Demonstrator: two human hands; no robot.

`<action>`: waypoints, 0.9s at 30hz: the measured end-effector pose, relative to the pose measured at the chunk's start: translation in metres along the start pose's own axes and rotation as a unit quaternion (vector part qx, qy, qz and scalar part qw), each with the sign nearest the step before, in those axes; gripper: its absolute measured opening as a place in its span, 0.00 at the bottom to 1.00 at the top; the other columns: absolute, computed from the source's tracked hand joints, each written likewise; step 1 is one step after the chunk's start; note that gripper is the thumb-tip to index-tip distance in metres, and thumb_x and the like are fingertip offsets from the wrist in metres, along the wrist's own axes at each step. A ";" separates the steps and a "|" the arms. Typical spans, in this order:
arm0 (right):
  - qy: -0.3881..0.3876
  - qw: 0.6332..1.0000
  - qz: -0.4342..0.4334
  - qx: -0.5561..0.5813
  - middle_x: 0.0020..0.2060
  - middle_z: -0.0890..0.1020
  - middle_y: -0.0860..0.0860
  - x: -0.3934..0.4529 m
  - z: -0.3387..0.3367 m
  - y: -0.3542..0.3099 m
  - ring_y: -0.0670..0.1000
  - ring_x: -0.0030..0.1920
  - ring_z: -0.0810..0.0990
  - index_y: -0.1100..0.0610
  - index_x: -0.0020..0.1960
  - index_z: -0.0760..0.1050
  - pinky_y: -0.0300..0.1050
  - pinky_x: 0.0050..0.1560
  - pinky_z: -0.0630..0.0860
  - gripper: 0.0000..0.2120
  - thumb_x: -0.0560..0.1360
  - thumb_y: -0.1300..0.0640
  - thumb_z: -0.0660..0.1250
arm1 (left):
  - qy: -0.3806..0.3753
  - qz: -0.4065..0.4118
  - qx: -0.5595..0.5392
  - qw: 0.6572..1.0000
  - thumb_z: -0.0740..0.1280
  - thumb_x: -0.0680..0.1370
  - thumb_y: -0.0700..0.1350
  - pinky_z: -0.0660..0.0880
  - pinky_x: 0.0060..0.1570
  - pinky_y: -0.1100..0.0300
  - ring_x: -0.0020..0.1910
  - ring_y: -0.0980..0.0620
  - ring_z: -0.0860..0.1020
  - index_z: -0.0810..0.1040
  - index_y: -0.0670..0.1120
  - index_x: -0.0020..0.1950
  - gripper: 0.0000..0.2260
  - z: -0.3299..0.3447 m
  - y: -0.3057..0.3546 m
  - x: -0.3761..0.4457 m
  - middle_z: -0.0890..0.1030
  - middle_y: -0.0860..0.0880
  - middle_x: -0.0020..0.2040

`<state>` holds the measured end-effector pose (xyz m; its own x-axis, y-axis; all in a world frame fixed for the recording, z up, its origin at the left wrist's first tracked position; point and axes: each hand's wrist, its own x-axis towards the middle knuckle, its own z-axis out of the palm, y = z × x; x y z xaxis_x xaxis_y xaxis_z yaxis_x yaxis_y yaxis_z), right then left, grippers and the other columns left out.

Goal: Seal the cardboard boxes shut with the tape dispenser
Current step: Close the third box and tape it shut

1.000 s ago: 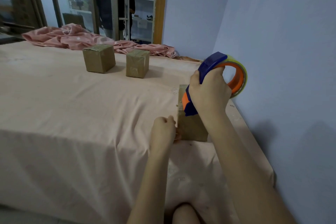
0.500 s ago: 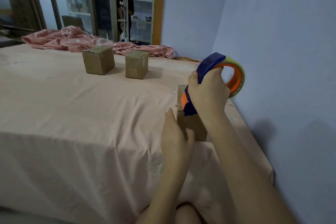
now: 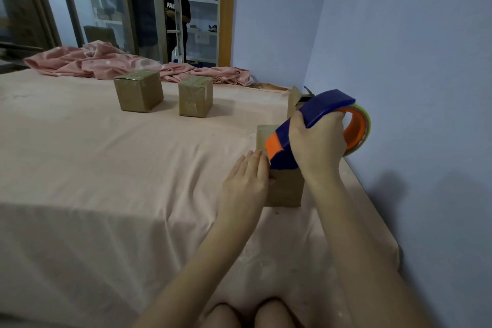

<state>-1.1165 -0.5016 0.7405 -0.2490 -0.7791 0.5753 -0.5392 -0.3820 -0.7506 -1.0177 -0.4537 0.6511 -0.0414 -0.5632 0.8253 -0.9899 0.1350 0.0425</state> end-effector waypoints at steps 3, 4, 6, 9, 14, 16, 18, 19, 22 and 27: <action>0.019 0.996 0.056 0.073 0.44 0.75 0.45 0.001 -0.002 0.007 0.50 0.44 0.78 0.51 0.53 0.63 0.43 0.41 0.79 0.16 0.73 0.55 0.69 | -0.008 0.016 0.025 1.000 0.78 0.67 0.43 0.80 0.50 0.53 0.50 0.44 0.83 0.82 0.35 0.50 0.17 -0.001 0.002 0.002 0.83 0.39 0.49; 0.026 0.992 0.073 0.095 0.42 0.75 0.44 0.002 -0.003 0.010 0.50 0.43 0.79 0.52 0.53 0.63 0.41 0.40 0.78 0.15 0.73 0.56 0.69 | -0.008 0.017 0.027 0.999 0.78 0.68 0.43 0.80 0.50 0.53 0.50 0.44 0.83 0.82 0.35 0.50 0.16 -0.001 0.003 0.003 0.83 0.39 0.49; 0.041 0.985 0.098 0.138 0.43 0.78 0.47 0.005 -0.006 0.014 0.49 0.43 0.80 0.56 0.56 0.68 0.36 0.34 0.75 0.15 0.73 0.56 0.69 | -0.010 0.015 0.032 0.999 0.77 0.68 0.43 0.80 0.49 0.54 0.49 0.44 0.83 0.82 0.36 0.48 0.14 0.000 0.004 0.003 0.83 0.40 0.49; 0.053 0.976 0.117 0.173 0.47 0.79 0.49 0.012 -0.011 0.016 0.47 0.43 0.80 0.57 0.61 0.69 0.28 0.27 0.70 0.19 0.72 0.56 0.69 | -0.014 0.011 0.035 0.999 0.77 0.68 0.43 0.79 0.51 0.53 0.50 0.44 0.83 0.81 0.35 0.48 0.15 0.000 0.005 0.004 0.83 0.39 0.49; 0.062 0.970 0.129 0.194 0.52 0.80 0.52 0.017 -0.013 0.019 0.49 0.47 0.80 0.58 0.63 0.68 0.24 0.26 0.69 0.22 0.72 0.57 0.69 | -0.015 0.008 0.034 0.999 0.78 0.67 0.43 0.79 0.52 0.51 0.50 0.43 0.82 0.81 0.35 0.50 0.17 -0.001 0.006 0.003 0.83 0.39 0.49; 0.067 0.970 0.128 0.198 0.52 0.80 0.52 0.017 -0.015 0.019 0.49 0.47 0.80 0.58 0.64 0.68 0.24 0.26 0.70 0.22 0.72 0.57 0.69 | -0.018 0.006 0.033 0.999 0.78 0.67 0.43 0.79 0.52 0.51 0.50 0.43 0.83 0.81 0.35 0.50 0.17 -0.002 0.007 0.003 0.83 0.38 0.49; 0.067 0.971 0.123 0.195 0.52 0.80 0.52 0.017 -0.016 0.018 0.48 0.47 0.80 0.58 0.63 0.68 0.25 0.27 0.70 0.22 0.72 0.57 0.69 | -0.020 0.007 0.033 0.999 0.78 0.67 0.43 0.79 0.52 0.51 0.50 0.43 0.83 0.81 0.35 0.50 0.17 -0.003 0.008 0.003 0.83 0.38 0.50; 0.066 0.972 0.120 0.191 0.52 0.80 0.52 0.017 -0.016 0.017 0.48 0.47 0.80 0.58 0.63 0.68 0.26 0.28 0.71 0.21 0.72 0.57 0.69 | -0.021 0.007 0.034 0.999 0.78 0.68 0.44 0.79 0.52 0.51 0.50 0.43 0.83 0.81 0.35 0.50 0.17 -0.003 0.008 0.003 0.83 0.38 0.50; 0.057 0.981 0.094 0.160 0.48 0.80 0.52 0.018 -0.017 0.012 0.48 0.45 0.80 0.60 0.61 0.70 0.30 0.31 0.72 0.18 0.74 0.57 0.67 | -0.024 0.004 0.034 0.999 0.77 0.68 0.44 0.79 0.53 0.51 0.49 0.43 0.83 0.81 0.35 0.50 0.17 -0.004 0.008 0.003 0.83 0.39 0.50; 0.011 0.999 -0.040 0.004 0.38 0.75 0.46 0.024 -0.013 -0.010 0.47 0.38 0.75 0.58 0.52 0.68 0.35 0.32 0.66 0.11 0.75 0.54 0.65 | -0.031 -0.002 0.020 0.999 0.78 0.67 0.43 0.79 0.53 0.52 0.50 0.44 0.83 0.81 0.36 0.49 0.16 -0.004 0.009 0.003 0.83 0.39 0.50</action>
<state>-1.1277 -0.5096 0.7656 -0.2230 -0.7356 0.6397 -0.5519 -0.4457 -0.7048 -1.0260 -0.4510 0.6561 -0.0451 -0.6129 0.7889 -0.9946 0.1016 0.0220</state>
